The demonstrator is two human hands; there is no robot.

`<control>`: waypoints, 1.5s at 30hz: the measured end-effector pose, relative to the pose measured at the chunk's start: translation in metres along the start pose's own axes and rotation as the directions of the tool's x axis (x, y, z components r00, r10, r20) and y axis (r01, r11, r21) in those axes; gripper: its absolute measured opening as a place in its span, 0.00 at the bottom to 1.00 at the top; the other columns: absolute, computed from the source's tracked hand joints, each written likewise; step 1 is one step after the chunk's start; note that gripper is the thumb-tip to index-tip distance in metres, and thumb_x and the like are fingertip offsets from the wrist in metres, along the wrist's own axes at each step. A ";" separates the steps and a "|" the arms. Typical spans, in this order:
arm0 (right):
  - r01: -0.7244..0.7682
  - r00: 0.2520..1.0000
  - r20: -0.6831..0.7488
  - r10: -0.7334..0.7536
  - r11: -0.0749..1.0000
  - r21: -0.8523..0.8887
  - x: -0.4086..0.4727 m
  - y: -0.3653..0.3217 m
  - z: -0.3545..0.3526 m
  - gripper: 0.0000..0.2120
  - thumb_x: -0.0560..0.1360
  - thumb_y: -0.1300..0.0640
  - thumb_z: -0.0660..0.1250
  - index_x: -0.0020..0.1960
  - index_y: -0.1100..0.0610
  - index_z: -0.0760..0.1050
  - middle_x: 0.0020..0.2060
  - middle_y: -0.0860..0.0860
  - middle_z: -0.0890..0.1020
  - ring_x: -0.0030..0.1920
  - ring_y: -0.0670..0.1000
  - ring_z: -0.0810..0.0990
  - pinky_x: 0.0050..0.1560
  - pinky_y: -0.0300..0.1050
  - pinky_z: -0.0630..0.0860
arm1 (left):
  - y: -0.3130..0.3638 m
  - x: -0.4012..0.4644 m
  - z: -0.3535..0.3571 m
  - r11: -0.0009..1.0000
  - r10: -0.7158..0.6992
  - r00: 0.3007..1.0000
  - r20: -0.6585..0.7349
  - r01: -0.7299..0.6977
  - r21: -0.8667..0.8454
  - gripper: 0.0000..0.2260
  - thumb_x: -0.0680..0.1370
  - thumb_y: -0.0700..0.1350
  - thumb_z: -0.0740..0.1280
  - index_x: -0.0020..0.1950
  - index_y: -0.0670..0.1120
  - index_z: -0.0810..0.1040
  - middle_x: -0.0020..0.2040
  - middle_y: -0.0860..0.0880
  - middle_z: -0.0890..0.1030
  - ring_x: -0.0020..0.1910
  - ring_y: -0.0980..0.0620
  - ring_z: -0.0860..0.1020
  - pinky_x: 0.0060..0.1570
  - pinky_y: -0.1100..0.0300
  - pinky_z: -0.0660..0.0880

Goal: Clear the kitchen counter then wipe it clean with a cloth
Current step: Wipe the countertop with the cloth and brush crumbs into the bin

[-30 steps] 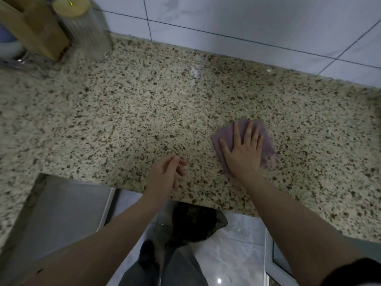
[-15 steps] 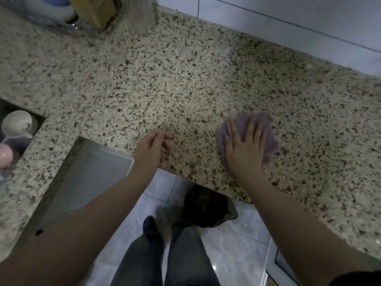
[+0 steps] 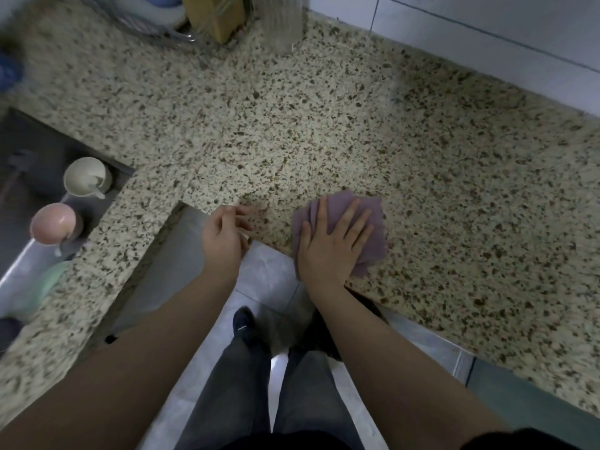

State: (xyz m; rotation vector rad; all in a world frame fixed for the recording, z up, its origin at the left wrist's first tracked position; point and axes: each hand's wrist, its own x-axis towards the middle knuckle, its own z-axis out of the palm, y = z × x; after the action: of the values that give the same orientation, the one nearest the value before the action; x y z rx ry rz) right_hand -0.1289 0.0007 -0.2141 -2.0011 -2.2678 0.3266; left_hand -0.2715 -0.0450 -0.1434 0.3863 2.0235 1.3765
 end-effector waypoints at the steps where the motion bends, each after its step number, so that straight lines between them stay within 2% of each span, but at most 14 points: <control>1: -0.003 1.000 -0.006 0.003 1.000 0.004 0.003 -0.006 0.001 0.29 0.82 0.38 0.46 0.81 0.46 0.47 0.79 0.64 0.48 0.78 0.69 0.46 0.76 0.66 0.44 | 0.000 0.003 -0.004 1.000 -0.020 1.000 -0.019 0.020 -0.006 0.16 0.84 0.43 0.53 0.43 0.46 0.78 0.34 0.45 0.78 0.21 0.53 0.67 0.23 0.65 0.64; 5: 0.059 0.998 -0.013 -0.059 0.998 -0.013 0.024 -0.042 0.010 0.30 0.82 0.38 0.47 0.81 0.46 0.48 0.79 0.65 0.49 0.78 0.69 0.47 0.76 0.66 0.45 | 0.004 0.029 -0.035 0.997 -0.078 0.994 -0.083 0.076 -0.030 0.15 0.82 0.37 0.50 0.49 0.43 0.76 0.34 0.46 0.78 0.20 0.53 0.68 0.24 0.64 0.62; 9: 0.037 0.999 -0.033 -0.038 0.999 -0.031 0.047 -0.072 0.018 0.31 0.81 0.36 0.48 0.80 0.46 0.50 0.78 0.65 0.50 0.77 0.69 0.48 0.75 0.68 0.47 | 0.006 0.063 -0.068 0.999 -0.046 0.993 -0.108 0.048 0.014 0.14 0.83 0.39 0.51 0.55 0.41 0.77 0.42 0.44 0.80 0.21 0.55 0.72 0.25 0.59 0.67; 13: -0.033 0.997 -0.065 0.031 0.999 -0.037 0.062 -0.116 0.028 0.35 0.79 0.32 0.47 0.80 0.49 0.51 0.78 0.66 0.52 0.77 0.70 0.48 0.75 0.68 0.48 | 0.011 0.098 -0.103 1.000 -0.013 0.997 -0.076 0.013 0.004 0.12 0.83 0.41 0.53 0.53 0.44 0.77 0.42 0.44 0.83 0.23 0.55 0.73 0.23 0.60 0.66; 16: -0.044 0.996 -0.079 0.041 0.998 -0.041 0.072 -0.157 0.034 0.39 0.77 0.29 0.48 0.80 0.50 0.53 0.77 0.67 0.53 0.77 0.70 0.49 0.75 0.68 0.46 | 0.016 0.116 -0.127 0.999 -0.041 0.997 -0.072 0.039 -0.026 0.13 0.84 0.42 0.54 0.53 0.43 0.78 0.39 0.50 0.83 0.23 0.55 0.72 0.23 0.60 0.69; 20: -0.052 0.998 0.016 0.053 0.997 -0.056 0.081 -0.217 0.044 0.41 0.76 0.27 0.45 0.81 0.49 0.48 0.78 0.66 0.47 0.78 0.69 0.43 0.75 0.67 0.42 | 0.017 0.138 -0.163 0.999 -0.032 0.999 -0.018 0.032 0.021 0.14 0.85 0.45 0.55 0.54 0.45 0.80 0.43 0.47 0.83 0.26 0.53 0.74 0.30 0.57 0.74; 24: -0.046 0.997 0.053 0.049 0.997 -0.059 0.083 -0.272 0.052 0.40 0.76 0.27 0.43 0.81 0.48 0.45 0.79 0.64 0.42 0.77 0.68 0.38 0.75 0.66 0.39 | 0.018 0.158 -0.197 0.998 -0.045 0.999 -0.009 0.045 0.031 0.13 0.84 0.45 0.55 0.52 0.47 0.79 0.43 0.46 0.84 0.26 0.52 0.74 0.27 0.60 0.72; 30: 0.084 0.993 0.083 -0.078 0.994 -0.070 0.079 -0.331 0.063 0.36 0.78 0.30 0.43 0.81 0.46 0.43 0.79 0.64 0.43 0.78 0.67 0.40 0.75 0.66 0.41 | 0.020 0.177 -0.227 0.998 -0.069 0.998 -0.001 0.069 0.012 0.12 0.84 0.46 0.56 0.51 0.51 0.79 0.44 0.48 0.83 0.28 0.49 0.75 0.28 0.58 0.71; 33: 0.145 0.984 0.115 -0.136 0.987 -0.073 0.081 -0.336 0.064 0.32 0.81 0.35 0.43 0.81 0.45 0.42 0.79 0.62 0.42 0.78 0.66 0.40 0.76 0.64 0.39 | 0.022 0.182 -0.226 0.996 -0.087 0.996 -0.005 0.087 0.011 0.12 0.84 0.45 0.56 0.50 0.51 0.79 0.42 0.48 0.83 0.25 0.51 0.74 0.26 0.59 0.69; 37: 0.206 0.969 0.144 -0.199 0.978 -0.031 0.091 -0.328 0.061 0.28 0.83 0.40 0.44 0.81 0.47 0.45 0.80 0.58 0.44 0.79 0.61 0.41 0.78 0.57 0.36 | 0.031 0.188 -0.210 0.994 -0.101 0.995 0.024 0.100 0.042 0.12 0.84 0.46 0.57 0.50 0.51 0.79 0.44 0.48 0.83 0.27 0.50 0.75 0.29 0.58 0.71; 40: 0.252 0.958 0.144 -0.248 0.968 -0.009 0.102 -0.313 0.056 0.28 0.84 0.42 0.45 0.81 0.50 0.48 0.80 0.56 0.46 0.80 0.59 0.43 0.79 0.55 0.39 | 0.044 0.194 -0.189 0.993 -0.119 0.991 0.057 0.117 0.031 0.12 0.84 0.45 0.56 0.51 0.47 0.79 0.43 0.48 0.83 0.26 0.52 0.75 0.26 0.59 0.70; 45: 0.213 0.968 0.143 -0.204 0.976 -0.051 0.173 -0.264 0.040 0.28 0.84 0.42 0.44 0.81 0.50 0.48 0.80 0.55 0.45 0.80 0.59 0.41 0.78 0.56 0.39 | 0.056 0.209 -0.150 0.989 -0.145 0.983 0.109 0.142 0.034 0.12 0.84 0.46 0.56 0.52 0.47 0.79 0.43 0.48 0.83 0.26 0.53 0.76 0.28 0.57 0.71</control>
State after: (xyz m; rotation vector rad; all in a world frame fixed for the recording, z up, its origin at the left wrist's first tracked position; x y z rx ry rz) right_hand -0.4153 0.1381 -0.2048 -1.7964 -2.5783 0.3848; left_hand -0.5324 -0.0104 -0.1296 0.3153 1.9399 1.2155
